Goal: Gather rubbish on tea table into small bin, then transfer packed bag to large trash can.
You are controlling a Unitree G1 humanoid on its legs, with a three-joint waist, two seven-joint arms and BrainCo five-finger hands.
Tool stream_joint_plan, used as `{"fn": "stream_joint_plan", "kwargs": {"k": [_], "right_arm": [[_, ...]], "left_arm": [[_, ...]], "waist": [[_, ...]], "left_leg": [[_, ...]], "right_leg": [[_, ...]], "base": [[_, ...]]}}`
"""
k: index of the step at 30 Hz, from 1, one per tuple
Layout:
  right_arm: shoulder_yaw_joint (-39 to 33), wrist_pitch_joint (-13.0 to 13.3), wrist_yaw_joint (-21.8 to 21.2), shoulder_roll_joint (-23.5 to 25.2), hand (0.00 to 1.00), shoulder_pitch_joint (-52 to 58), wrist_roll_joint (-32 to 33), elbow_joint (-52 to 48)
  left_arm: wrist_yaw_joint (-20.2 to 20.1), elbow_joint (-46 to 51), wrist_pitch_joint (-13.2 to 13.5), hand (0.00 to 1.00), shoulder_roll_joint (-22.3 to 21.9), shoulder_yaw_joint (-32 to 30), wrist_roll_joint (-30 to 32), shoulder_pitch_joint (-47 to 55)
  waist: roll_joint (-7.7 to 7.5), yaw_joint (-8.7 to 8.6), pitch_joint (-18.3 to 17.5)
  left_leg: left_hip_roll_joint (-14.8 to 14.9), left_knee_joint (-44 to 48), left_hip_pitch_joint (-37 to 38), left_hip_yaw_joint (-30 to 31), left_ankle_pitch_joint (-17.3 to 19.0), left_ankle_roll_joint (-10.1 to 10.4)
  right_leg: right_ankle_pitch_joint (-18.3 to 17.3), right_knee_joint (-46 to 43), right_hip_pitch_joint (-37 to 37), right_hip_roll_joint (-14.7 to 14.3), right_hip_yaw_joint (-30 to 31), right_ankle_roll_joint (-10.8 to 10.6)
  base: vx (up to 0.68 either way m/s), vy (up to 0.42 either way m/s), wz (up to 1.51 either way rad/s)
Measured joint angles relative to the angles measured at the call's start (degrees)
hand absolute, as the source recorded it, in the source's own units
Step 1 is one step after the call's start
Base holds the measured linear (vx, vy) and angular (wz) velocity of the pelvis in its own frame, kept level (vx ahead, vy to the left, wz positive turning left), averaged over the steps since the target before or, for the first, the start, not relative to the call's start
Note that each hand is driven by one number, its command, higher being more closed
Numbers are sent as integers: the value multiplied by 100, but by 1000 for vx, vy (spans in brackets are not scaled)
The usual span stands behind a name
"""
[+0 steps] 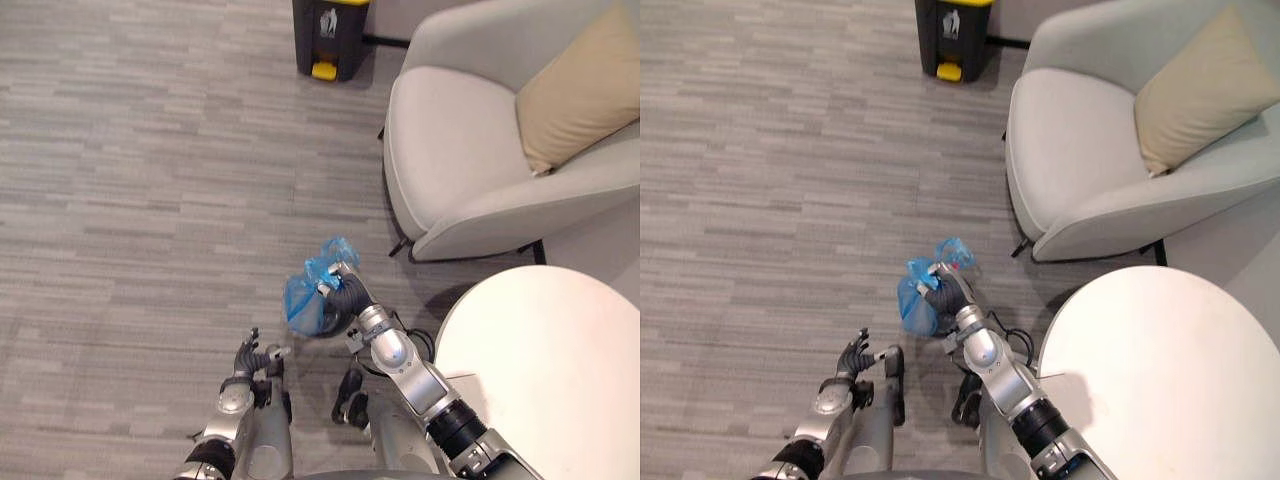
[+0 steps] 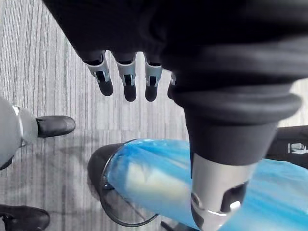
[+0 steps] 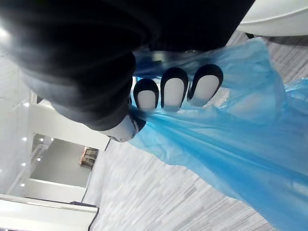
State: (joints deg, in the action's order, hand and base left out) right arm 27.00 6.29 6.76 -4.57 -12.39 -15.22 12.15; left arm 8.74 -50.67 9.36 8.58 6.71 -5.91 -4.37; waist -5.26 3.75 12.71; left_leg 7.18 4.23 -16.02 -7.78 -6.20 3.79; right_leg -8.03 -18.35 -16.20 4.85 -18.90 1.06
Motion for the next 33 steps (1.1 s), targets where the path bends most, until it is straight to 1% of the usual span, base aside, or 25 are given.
{"fn": "stream_joint_plan", "kwargs": {"k": [2,4,7,8,13,16,19,21,23,25,26,27,29,32,33], "right_arm": [[-50,7,-127,-35,100,94,100,0],[-78,11,-255,-54,100,277,177,-1],[-73,20,-418,-55,100,347,331,-5],[-74,31,-443,-62,100,347,379,-6],[-58,72,-578,-100,100,346,601,-7],[-14,101,-589,-186,100,335,688,-22],[18,108,-602,-289,100,335,799,-23],[60,108,-607,-416,100,332,840,-171],[92,114,-672,-627,100,314,870,-565],[94,125,-698,-697,100,270,913,-731],[92,132,-700,-783,100,256,919,-862],[98,132,-703,-824,100,256,920,-909],[95,155,-708,-992,100,246,1048,-1050],[96,177,-739,-1118,100,194,1182,-1147],[100,181,-826,-1169,100,68,1287,-1147]], "left_arm": [[-21,-8,-1,0,0,1,48,101],[-113,-12,-1,0,10,3,151,271],[-122,39,2,0,17,4,211,476],[-124,84,2,0,17,6,211,535],[-151,493,6,0,102,61,212,778],[-232,877,10,0,115,69,210,959],[-249,1388,12,0,190,226,209,1097],[-251,2008,15,0,225,297,211,1237],[-258,2619,81,0,285,416,213,1249],[-264,2908,121,0,319,432,227,1246],[-266,3102,140,0,326,444,266,1228],[-267,3149,166,0,327,449,278,1225],[-266,3389,241,0,361,490,402,1212],[-264,3571,294,0,425,601,447,1205],[-268,3590,309,0,466,685,457,1184]], "waist": [[52,-14,-117],[98,-33,-364],[169,-145,-574],[199,-149,-616],[244,-140,-676],[320,-139,-745],[385,-139,-771],[427,-140,-803],[477,-124,-809],[497,-130,-821],[534,-134,-845],[551,-135,-863],[637,-148,-939],[666,-151,-960],[664,-159,-961]], "left_leg": [[-13,-209,254,-6,-36,5],[-40,-473,609,-23,-58,28],[-118,-692,949,-24,-58,28],[-120,-764,1026,-37,-58,28],[-127,-854,1238,-69,-58,29],[-127,-935,1305,-69,-66,18],[-134,-952,1390,-67,-69,14],[-127,-956,1408,-63,-67,16],[-115,-960,1413,-30,-67,16],[-102,-961,1440,-29,-67,15],[-95,-962,1478,-28,-67,15],[-94,-962,1487,-27,-67,15],[-90,-962,1489,-28,-67,15],[-77,-962,1509,-28,-68,15],[-66,-963,1534,-29,-68,15]], "right_leg": [[83,268,286,-53,0,-44],[173,630,664,-109,13,-98],[232,914,1018,-135,23,-164],[263,986,1080,-155,50,-179],[312,1110,1256,-185,144,-193],[390,1217,1319,-215,176,-184],[429,1271,1410,-223,196,-191],[430,1272,1424,-229,218,-188],[437,1273,1431,-251,228,-181],[441,1273,1447,-270,250,-174],[442,1283,1486,-280,255,-172],[442,1289,1497,-282,255,-171],[454,1300,1500,-292,265,-153],[459,1303,1518,-311,280,-146],[469,1316,1544,-324,293,-129]], "base": [[144,51,-5],[152,46,-7],[94,37,-3],[50,38,-8],[20,14,-10],[-6,14,-7],[-5,12,-2],[0,0,0],[0,0,0],[-9,-8,-5],[5,-12,-5],[0,0,0],[0,0,0],[5,-3,-1],[11,-7,-3]]}}
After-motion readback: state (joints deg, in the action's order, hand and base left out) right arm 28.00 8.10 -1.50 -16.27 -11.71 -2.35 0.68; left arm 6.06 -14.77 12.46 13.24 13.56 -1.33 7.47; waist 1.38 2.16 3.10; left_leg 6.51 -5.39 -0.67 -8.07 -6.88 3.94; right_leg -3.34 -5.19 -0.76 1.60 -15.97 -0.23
